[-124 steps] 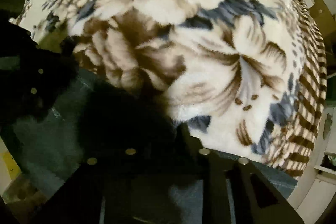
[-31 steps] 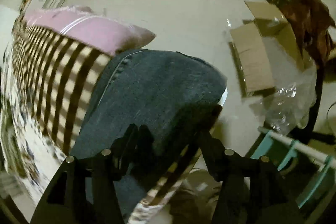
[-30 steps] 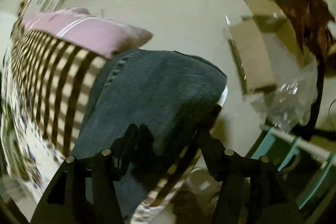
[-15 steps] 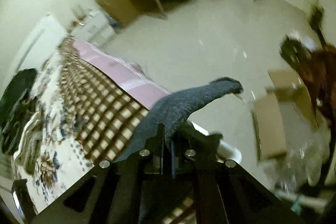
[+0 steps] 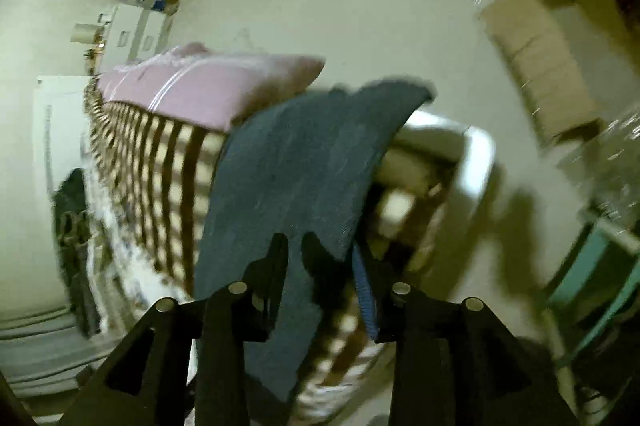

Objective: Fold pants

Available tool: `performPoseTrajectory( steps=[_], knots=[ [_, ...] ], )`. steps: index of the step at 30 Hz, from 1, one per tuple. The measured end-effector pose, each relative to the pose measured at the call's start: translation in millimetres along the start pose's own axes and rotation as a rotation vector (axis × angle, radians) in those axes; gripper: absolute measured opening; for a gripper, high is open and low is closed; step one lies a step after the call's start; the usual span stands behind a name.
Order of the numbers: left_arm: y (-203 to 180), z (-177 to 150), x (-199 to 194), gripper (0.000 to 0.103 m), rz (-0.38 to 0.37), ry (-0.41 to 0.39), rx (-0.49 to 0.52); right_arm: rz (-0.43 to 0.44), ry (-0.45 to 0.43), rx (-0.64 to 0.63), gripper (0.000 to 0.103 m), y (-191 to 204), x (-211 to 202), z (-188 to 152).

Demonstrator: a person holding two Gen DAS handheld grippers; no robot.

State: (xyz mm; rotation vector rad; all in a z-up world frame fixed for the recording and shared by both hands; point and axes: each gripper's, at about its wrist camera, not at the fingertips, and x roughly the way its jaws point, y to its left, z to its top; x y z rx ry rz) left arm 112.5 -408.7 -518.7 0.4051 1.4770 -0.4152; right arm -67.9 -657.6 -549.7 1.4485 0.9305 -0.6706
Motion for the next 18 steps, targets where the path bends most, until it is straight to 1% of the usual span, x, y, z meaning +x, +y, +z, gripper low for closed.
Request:
performPoseTrajectory(
  steps=[2,3,4,5,6,7,8,10,12,14,15,16,17,18],
  knots=[
    [-4.0,-4.7,2.7,0.063,-0.001,0.002,0.011,-0.012,0.016,-0.007,0.035,-4.6,13.2,1.4],
    [-6.9,-5.7,5.5,0.065,-0.004,0.012,0.015,0.012,-0.004,-0.014,0.037,-7.6,15.9,1.8],
    [-8.4,-5.4,7.8,0.068,-0.008,0.023,0.014,0.036,-0.017,-0.028,0.037,-5.6,17.3,1.6],
    [-11.0,-4.8,9.8,0.074,-0.012,0.032,0.013,0.059,-0.030,-0.033,0.037,-3.8,15.4,-0.1],
    [-12.3,-5.9,12.9,0.077,-0.016,0.042,0.013,0.099,-0.041,-0.033,0.040,-4.1,14.9,-1.2],
    [-12.8,-7.8,15.8,0.078,-0.017,0.049,0.015,0.156,-0.041,-0.035,0.043,-3.9,15.8,-1.5],
    [-14.1,-9.3,18.5,0.080,-0.016,0.055,0.018,0.192,-0.048,-0.036,0.042,-3.3,19.8,2.2],
    [-14.8,-14.2,22.5,0.081,-0.014,0.058,0.021,0.233,-0.050,-0.059,0.042,1.2,25.7,4.2],
    [-13.2,-16.4,26.9,0.081,-0.026,0.067,0.013,0.235,-0.040,-0.082,0.042,2.0,36.3,7.9],
    [-8.4,-20.3,28.0,0.081,-0.038,0.067,0.000,0.273,-0.048,-0.060,0.042,0.0,42.5,11.6],
    [-4.7,-22.1,26.4,0.081,-0.037,0.057,-0.009,0.278,-0.057,-0.054,0.032,2.3,41.8,13.0],
    [0.9,-22.7,25.3,0.081,-0.036,0.047,-0.019,0.252,-0.078,-0.085,0.024,9.5,38.5,12.2],
    [3.8,-23.3,22.9,0.081,-0.034,0.038,-0.031,0.227,-0.090,-0.117,0.020,14.5,36.9,11.8],
    [12.6,-22.3,21.0,0.081,-0.032,0.029,-0.043,0.172,-0.101,-0.167,0.021,22.2,33.4,9.9]
  ],
)
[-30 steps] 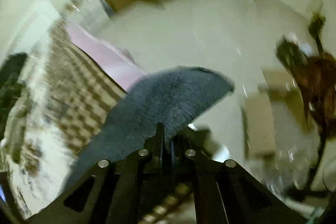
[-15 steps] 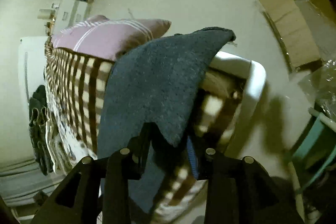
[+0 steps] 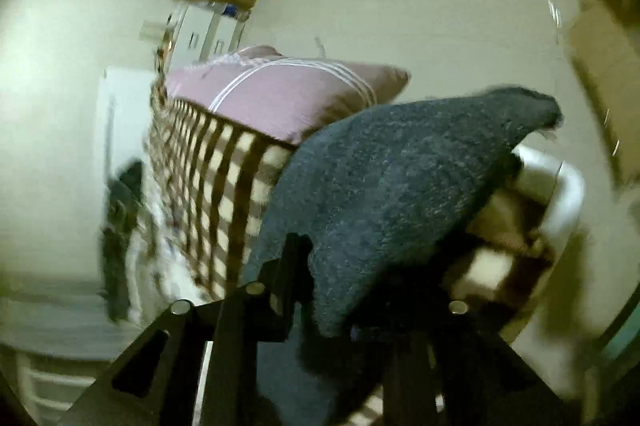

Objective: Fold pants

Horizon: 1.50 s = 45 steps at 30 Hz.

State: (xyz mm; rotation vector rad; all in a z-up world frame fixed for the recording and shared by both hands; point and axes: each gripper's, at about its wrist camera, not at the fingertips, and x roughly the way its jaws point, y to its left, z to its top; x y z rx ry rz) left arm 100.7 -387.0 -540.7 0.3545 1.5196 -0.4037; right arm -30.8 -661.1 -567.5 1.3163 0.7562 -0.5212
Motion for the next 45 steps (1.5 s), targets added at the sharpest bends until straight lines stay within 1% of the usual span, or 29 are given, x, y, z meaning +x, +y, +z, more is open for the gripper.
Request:
performPoseTrajectory(
  steps=[1,2,3,4,5,7,9,11,13,16,17,20,23,24,26,30,32,33,34,35,36,37,38,39,40,41,42,44,45],
  knots=[
    [9.4,-2.5,-4.9,0.081,0.001,-0.011,-0.016,-0.050,0.009,-0.042,0.022,6.5,-1.6,-0.8],
    [18.3,-4.9,-8.8,0.081,0.004,-0.018,-0.030,-0.112,0.034,-0.083,0.035,12.2,-1.9,-1.7],
    [31.1,-6.8,-14.8,0.081,0.009,-0.025,-0.053,-0.198,0.082,-0.113,0.050,17.0,-1.4,-2.7],
    [44.8,-8.0,-21.0,0.081,0.008,-0.028,-0.076,-0.264,0.125,-0.142,0.055,24.7,-4.7,-6.0],
    [62.1,-9.1,-26.1,0.081,0.006,-0.033,-0.101,-0.304,0.135,-0.166,0.060,30.8,-9.0,-9.7],
    [100.9,-18.8,-40.8,0.082,0.025,-0.050,-0.163,-0.416,0.149,-0.272,0.060,57.0,-22.7,-25.2],
    [145.7,-31.4,-53.2,0.082,0.050,-0.058,-0.229,-0.475,0.179,-0.387,0.060,93.5,-32.8,-48.7],
    [186.2,-43.6,-60.1,0.082,0.069,-0.056,-0.293,-0.461,0.214,-0.470,0.060,128.6,-36.5,-75.5],
    [239.3,-65.9,-67.6,0.082,0.091,-0.051,-0.374,-0.430,0.285,-0.536,0.060,166.6,-27.8,-108.7],
    [316.4,-93.0,-70.3,0.082,0.137,-0.035,-0.501,-0.355,0.453,-0.619,0.060,222.2,11.4,-173.5],
    [330.9,-92.6,-67.5,0.082,0.153,-0.025,-0.535,-0.333,0.489,-0.640,0.060,237.0,23.8,-194.4],
    [386.9,-118.1,-58.8,0.082,0.184,0.014,-0.639,-0.317,0.597,-0.656,0.060,266.3,62.7,-256.2],
    [439.0,-141.1,-46.3,0.082,0.193,0.044,-0.725,-0.346,0.657,-0.617,0.060,268.5,81.8,-301.1],
    [454.1,-147.7,-40.4,0.081,0.180,0.056,-0.762,-0.379,0.671,-0.589,0.060,259.8,87.9,-319.7],
    [481.1,-160.4,-29.6,0.081,0.145,0.075,-0.819,-0.447,0.696,-0.524,0.060,242.7,98.9,-341.2],
    [522.3,-173.7,-14.6,0.081,0.069,0.074,-0.912,-0.528,0.699,-0.384,0.060,202.9,109.4,-352.1],
    [535.8,-178.6,-8.9,0.081,0.023,0.053,-0.959,-0.500,0.689,-0.317,0.060,190.7,113.7,-353.5],
    [540.9,-180.2,-4.4,0.080,-0.010,0.042,-0.978,-0.505,0.674,-0.311,0.060,186.5,116.7,-354.2],
    [543.3,-180.9,-0.2,0.075,-0.030,0.032,-0.988,-0.512,0.658,-0.315,0.060,184.3,118.4,-353.6],
    [546.8,-180.9,4.3,0.058,-0.041,0.023,-0.995,-0.519,0.643,-0.316,0.060,179.8,122.5,-354.7],
    [550.0,-180.7,9.7,0.052,-0.073,0.008,-1.004,-0.522,0.631,-0.306,0.058,176.5,125.5,-356.0],
    [551.4,-180.8,11.6,0.050,-0.075,0.002,-1.014,-0.521,0.607,-0.291,0.058,173.6,127.4,-357.0],
    [550.2,-181.4,10.3,0.030,-0.072,-0.019,-1.028,-0.525,0.586,-0.272,0.056,171.5,127.6,-357.3],
    [550.8,-182.4,6.6,0.018,-0.046,-0.041,-1.036,-0.527,0.565,-0.254,0.048,170.0,125.9,-357.6],
    [551.0,-182.8,3.0,0.017,-0.040,-0.060,-1.031,-0.543,0.530,-0.238,0.040,167.9,120.2,-357.8],
    [550.7,-183.6,1.3,0.015,-0.040,-0.068,-1.025,-0.565,0.512,-0.242,0.018,166.8,116.8,-357.7],
    [549.0,-185.6,-1.5,0.014,-0.036,-0.080,-1.019,-0.582,0.488,-0.249,0.005,166.5,116.6,-360.7],
    [543.3,-190.3,-9.3,0.013,-0.029,-0.106,-1.004,-0.562,0.460,-0.260,0.003,164.7,104.9,-360.7],
    [540.1,-193.3,-14.6,0.013,-0.020,-0.117,-0.989,-0.556,0.451,-0.293,0.002,168.1,98.5,-363.1]
  ],
)
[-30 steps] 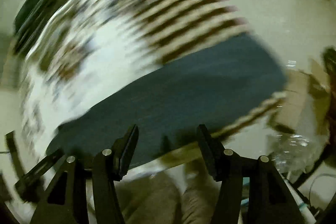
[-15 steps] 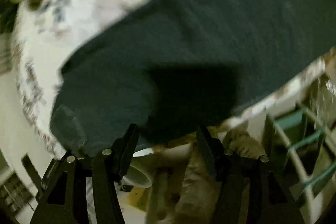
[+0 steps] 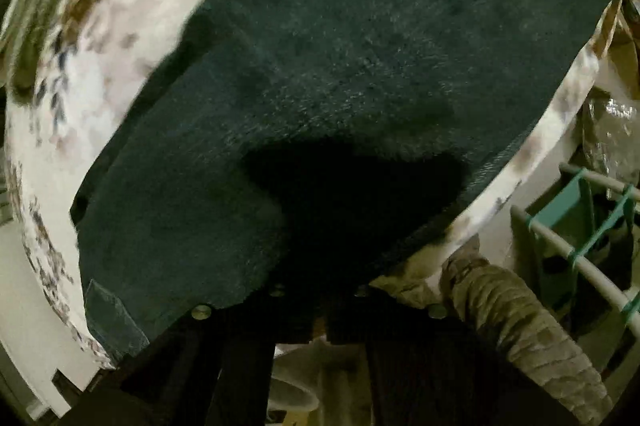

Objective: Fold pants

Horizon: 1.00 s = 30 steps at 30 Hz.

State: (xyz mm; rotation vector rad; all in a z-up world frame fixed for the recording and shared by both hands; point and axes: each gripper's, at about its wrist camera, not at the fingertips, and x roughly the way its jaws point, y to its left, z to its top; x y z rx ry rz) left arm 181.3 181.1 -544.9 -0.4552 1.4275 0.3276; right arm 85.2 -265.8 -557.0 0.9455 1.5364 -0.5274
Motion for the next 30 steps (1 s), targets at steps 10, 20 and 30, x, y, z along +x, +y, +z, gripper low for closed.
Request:
performPoseTrajectory(
  steps=[10,20,30],
  knots=[
    [20.0,-21.7,-22.2,0.013,0.005,0.052,0.019,-0.040,-0.023,-0.169,0.002,-7.8,-41.0,-38.8],
    [15.0,-19.0,-13.6,0.031,0.099,0.145,0.070,-0.106,0.157,-0.222,0.043,21.5,-7.7,-8.6],
    [-65.7,-2.1,-50.3,0.075,0.138,-0.062,0.229,0.112,0.194,-0.457,0.051,191.0,-28.3,24.4]
  ],
)
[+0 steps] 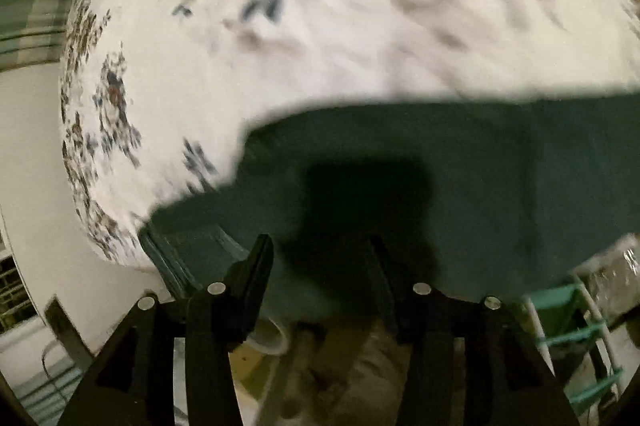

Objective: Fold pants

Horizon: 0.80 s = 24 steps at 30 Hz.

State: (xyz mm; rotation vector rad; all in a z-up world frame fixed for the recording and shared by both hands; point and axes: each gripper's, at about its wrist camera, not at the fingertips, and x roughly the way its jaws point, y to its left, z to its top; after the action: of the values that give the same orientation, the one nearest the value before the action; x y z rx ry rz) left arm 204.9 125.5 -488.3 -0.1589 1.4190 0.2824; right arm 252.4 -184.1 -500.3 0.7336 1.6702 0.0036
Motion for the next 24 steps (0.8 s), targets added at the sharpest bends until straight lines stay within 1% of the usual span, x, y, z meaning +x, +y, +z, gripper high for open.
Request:
performPoseTrajectory(
  steps=[2,4,7,8,9,10,11,13,15,16,17,18,20,22,23,24],
  knots=[
    [-18.1,15.0,5.8,0.075,0.005,-0.014,0.039,0.005,0.006,0.015,0.051,15.1,14.1,22.6],
    [-35.6,29.9,13.5,0.074,0.014,-0.037,0.078,0.023,0.035,0.058,0.051,26.7,33.6,46.7],
    [-49.3,44.6,20.8,0.074,0.005,-0.041,0.105,-0.033,0.063,0.097,0.051,27.9,56.1,65.8],
    [-52.9,45.7,21.1,0.074,0.000,-0.042,0.111,-0.056,0.067,0.109,0.046,29.4,62.7,67.0],
    [-54.6,48.3,22.5,0.074,-0.004,-0.042,0.117,-0.083,0.051,0.119,0.026,28.5,65.3,67.4],
    [-55.0,48.4,22.6,0.074,-0.005,-0.040,0.118,-0.104,0.024,0.125,0.019,27.0,64.9,66.9],
    [-55.0,49.1,24.0,0.074,-0.012,-0.036,0.116,-0.102,0.004,0.132,0.014,25.7,64.2,66.1],
    [-53.3,48.0,22.8,0.074,-0.030,-0.029,0.111,-0.108,-0.032,0.124,0.010,29.6,57.2,61.5],
    [-50.4,45.7,21.6,0.074,-0.048,-0.020,0.103,-0.126,-0.090,0.076,0.006,40.7,41.2,56.0],
    [-49.9,45.5,22.0,0.074,-0.056,-0.017,0.101,-0.121,-0.114,0.069,0.003,43.9,34.0,54.9],
    [-50.0,45.1,23.4,0.074,-0.057,-0.012,0.100,-0.097,-0.140,0.065,0.001,48.2,24.9,57.3],
    [-50.1,44.7,25.2,0.074,-0.060,-0.004,0.101,-0.079,-0.151,0.056,0.001,51.5,19.2,63.1],
    [-50.6,44.5,27.1,0.074,-0.070,0.012,0.095,-0.067,-0.123,0.065,0.001,44.6,21.0,72.2],
    [-52.4,45.2,25.0,0.074,-0.081,0.013,0.096,-0.060,-0.079,0.037,0.001,40.7,30.2,75.2],
    [-52.8,46.0,23.6,0.074,-0.081,0.007,0.099,-0.041,-0.071,0.032,0.002,36.7,30.4,74.4],
    [-54.5,46.2,20.8,0.074,-0.081,-0.001,0.105,-0.005,-0.066,0.035,0.006,31.0,27.4,73.7]
  ],
)
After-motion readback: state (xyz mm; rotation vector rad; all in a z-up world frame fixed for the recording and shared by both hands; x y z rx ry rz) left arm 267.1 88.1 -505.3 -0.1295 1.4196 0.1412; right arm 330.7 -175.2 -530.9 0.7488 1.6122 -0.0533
